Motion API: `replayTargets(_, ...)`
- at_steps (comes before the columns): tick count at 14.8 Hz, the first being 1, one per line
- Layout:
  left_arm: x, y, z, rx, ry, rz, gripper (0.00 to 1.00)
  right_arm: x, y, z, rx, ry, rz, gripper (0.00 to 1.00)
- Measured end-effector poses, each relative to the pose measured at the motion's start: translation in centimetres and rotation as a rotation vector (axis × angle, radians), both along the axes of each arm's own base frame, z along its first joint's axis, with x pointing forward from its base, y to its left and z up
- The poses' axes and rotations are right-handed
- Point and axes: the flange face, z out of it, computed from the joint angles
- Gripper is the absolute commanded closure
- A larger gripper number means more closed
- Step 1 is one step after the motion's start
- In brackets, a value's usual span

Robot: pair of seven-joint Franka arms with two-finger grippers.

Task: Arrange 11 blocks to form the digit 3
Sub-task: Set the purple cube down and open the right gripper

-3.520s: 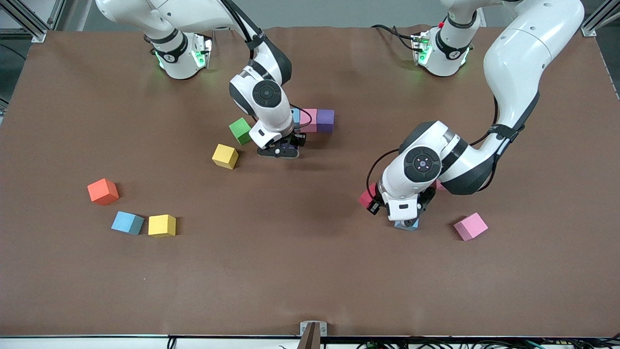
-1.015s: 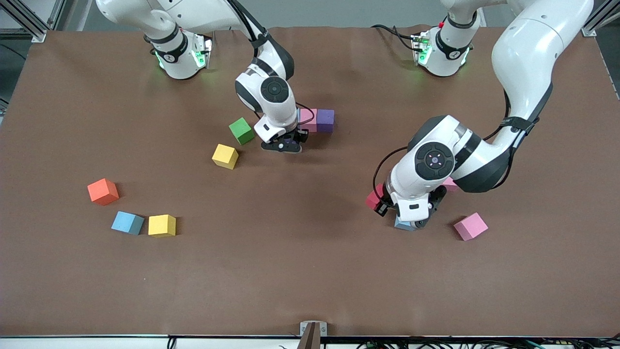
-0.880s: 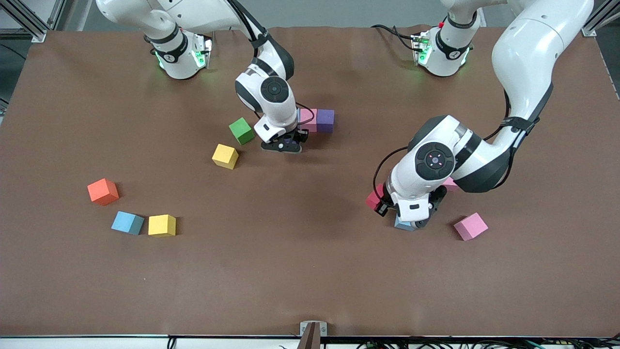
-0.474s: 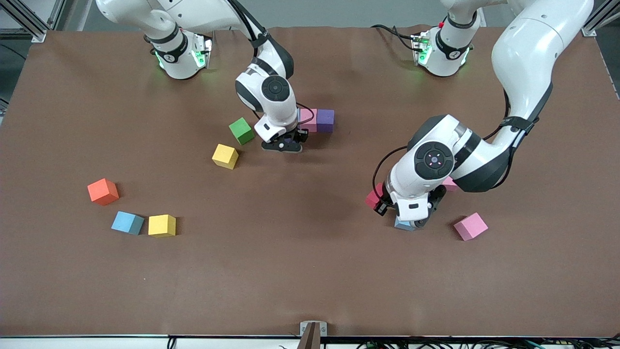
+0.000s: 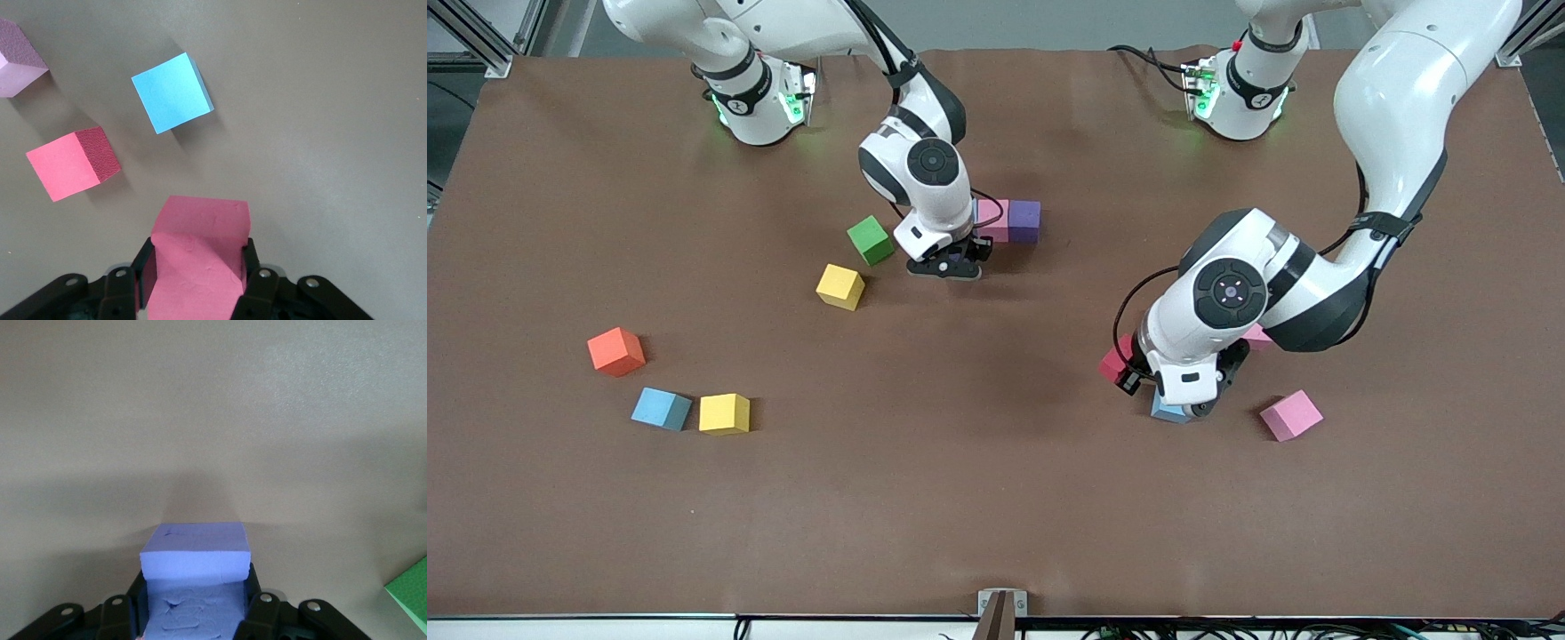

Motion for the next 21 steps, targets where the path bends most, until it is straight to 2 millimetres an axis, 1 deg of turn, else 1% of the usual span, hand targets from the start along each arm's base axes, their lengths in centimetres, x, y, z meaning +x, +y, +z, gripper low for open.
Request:
replayTargets(4, -0.35, -0.18, 0.27, 0.005, 0.013, -0.007, 0.53, -0.04, -0.05, -0.03, -0.002, 0.001, 0.001, 0.62)
replayTargets(18, -0.34, -0.12, 0.28, 0.005, 0.014, -0.007, 0.53, -0.11, -0.21, -0.07, -0.013, 0.007, 0.002, 0.62)
replayTargets(21, -0.12, 0.33, 0.69, 0.006, 0.007, 0.001, 0.53, -0.15, -0.21, -0.1, -0.014, 0.008, 0.004, 0.62)
